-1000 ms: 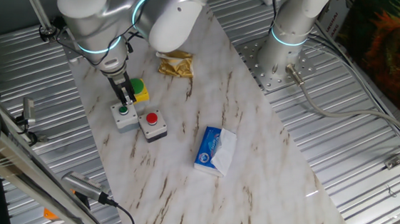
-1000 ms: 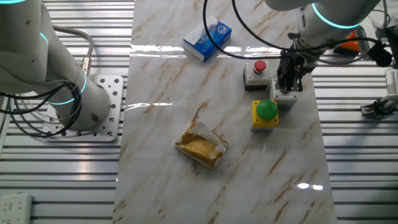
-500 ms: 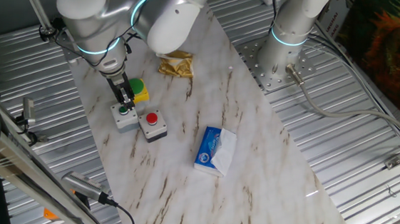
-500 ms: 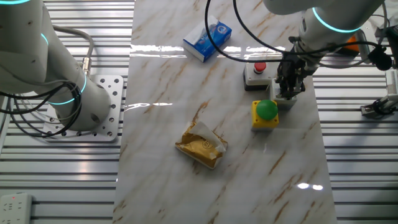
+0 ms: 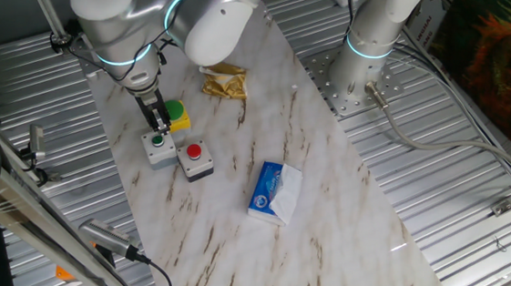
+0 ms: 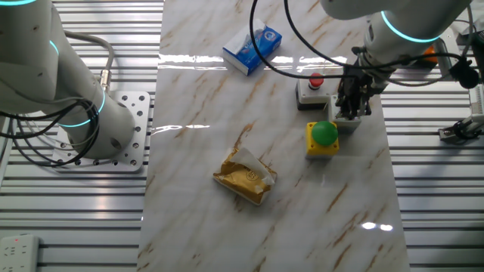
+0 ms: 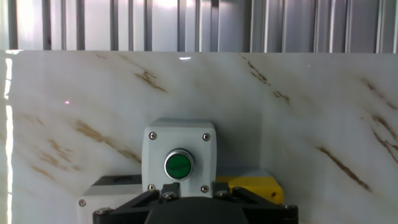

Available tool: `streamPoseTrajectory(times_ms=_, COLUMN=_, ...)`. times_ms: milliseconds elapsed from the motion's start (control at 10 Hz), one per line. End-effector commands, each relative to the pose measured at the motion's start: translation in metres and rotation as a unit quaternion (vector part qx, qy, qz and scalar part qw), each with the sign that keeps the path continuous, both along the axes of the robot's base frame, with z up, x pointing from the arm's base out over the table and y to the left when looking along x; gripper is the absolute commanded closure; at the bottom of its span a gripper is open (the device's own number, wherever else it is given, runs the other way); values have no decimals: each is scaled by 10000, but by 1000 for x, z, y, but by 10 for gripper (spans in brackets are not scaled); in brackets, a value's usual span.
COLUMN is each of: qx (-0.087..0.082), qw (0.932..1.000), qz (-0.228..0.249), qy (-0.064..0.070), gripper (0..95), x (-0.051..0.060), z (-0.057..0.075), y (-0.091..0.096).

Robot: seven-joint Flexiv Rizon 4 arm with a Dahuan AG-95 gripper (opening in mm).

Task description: Press three buttons from left to right in sequence

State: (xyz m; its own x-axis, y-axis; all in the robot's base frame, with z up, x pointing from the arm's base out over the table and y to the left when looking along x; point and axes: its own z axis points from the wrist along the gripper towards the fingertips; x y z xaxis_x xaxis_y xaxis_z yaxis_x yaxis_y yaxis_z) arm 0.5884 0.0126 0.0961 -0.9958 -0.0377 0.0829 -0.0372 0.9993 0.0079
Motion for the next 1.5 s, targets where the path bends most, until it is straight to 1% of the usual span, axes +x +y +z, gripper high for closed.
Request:
streamPoseTrajectory(times_ms=100, qx=-9, qw=10000, qz=0, qy=-12, gripper=760, x=2, z=-3, y=0)
streamPoseTrajectory(times_ms=200, qx=-7, qw=10000, qz=5, qy=-18, gripper=760, x=2, z=-5, y=-1)
streamPoseTrajectory(times_ms=300, qx=3, qw=10000, qz=10, qy=25, gripper=760, x=2, z=-6, y=-1)
streamPoseTrajectory(times_ms=400, qx=-11, qw=9999, qz=-17, qy=159, gripper=760, x=2, z=-5, y=-1)
streamPoseTrajectory(times_ms=700, qx=14, qw=10000, qz=16, qy=12, gripper=760, x=3, z=-4, y=0)
streamPoseTrajectory(times_ms=800, qx=20, qw=9999, qz=24, qy=99, gripper=760, x=3, z=-3, y=0)
streamPoseTrajectory(times_ms=1000, qx=16, qw=10000, qz=-6, qy=22, gripper=760, x=3, z=5, y=2)
streamPoseTrajectory(times_ms=1500, qx=26, qw=10000, qz=-23, qy=-3, gripper=760, x=4, z=6, y=3)
